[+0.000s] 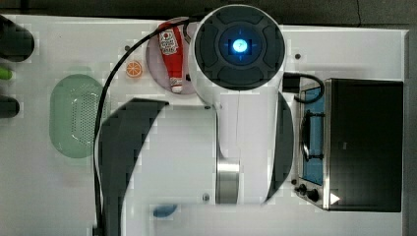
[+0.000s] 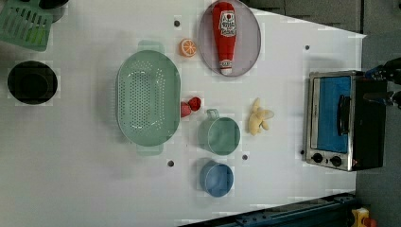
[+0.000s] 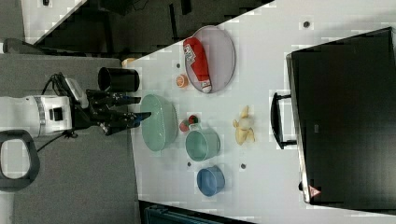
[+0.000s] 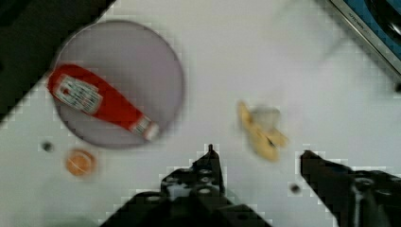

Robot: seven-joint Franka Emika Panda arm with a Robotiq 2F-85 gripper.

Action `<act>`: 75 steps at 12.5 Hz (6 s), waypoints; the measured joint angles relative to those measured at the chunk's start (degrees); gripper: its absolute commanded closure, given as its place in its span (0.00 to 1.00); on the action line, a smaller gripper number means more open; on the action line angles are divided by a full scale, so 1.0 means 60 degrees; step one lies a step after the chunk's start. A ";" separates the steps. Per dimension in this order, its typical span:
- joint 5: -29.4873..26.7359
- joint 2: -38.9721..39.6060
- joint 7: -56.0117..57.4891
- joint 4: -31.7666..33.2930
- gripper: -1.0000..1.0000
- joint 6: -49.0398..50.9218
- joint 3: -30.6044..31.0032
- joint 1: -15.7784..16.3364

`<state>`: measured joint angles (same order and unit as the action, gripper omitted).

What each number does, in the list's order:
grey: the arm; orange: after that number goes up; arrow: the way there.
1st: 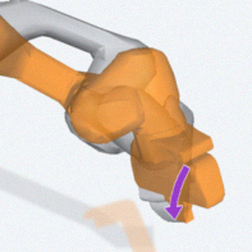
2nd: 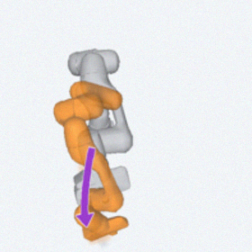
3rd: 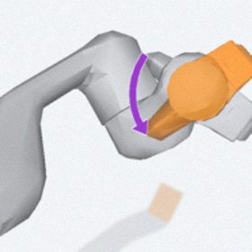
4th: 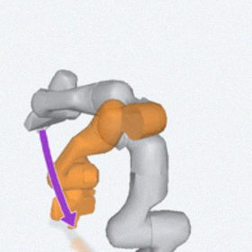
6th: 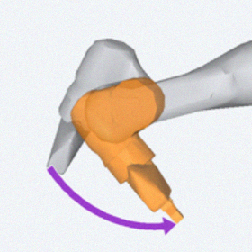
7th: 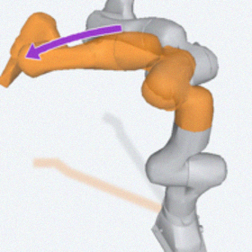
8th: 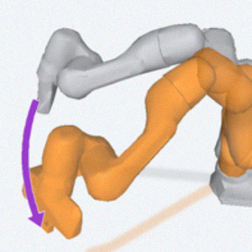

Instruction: Pick banana from table and place on oven.

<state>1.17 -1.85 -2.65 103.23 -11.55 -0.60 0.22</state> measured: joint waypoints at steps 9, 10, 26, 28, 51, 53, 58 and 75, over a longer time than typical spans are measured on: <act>0.0265 -0.4569 0.0012 0.2397 0.00 0.0437 -0.0184 -0.0124; 0.0181 -0.4250 0.0007 0.2695 0.00 -0.0187 -0.0144 -0.0145; 0.0277 0.1961 0.0019 0.6108 0.00 -0.8473 -0.0371 -0.0346; 0.0334 0.2613 0.0000 0.5959 0.00 -0.9201 -0.0352 -0.0301; 0.0337 -0.2662 -0.0031 0.2826 0.73 -0.0829 -0.0074 -0.0184; 0.0305 -0.2939 -0.0008 0.1865 0.73 0.0061 -0.0183 -0.0217; 0.0195 -0.1948 0.0657 0.0867 0.73 0.0166 -0.1208 0.0002; 0.0130 0.1701 0.7958 0.0914 0.00 -0.2573 -0.5882 -0.0902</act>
<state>1.95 8.36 45.10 108.72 -26.98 -35.89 -5.19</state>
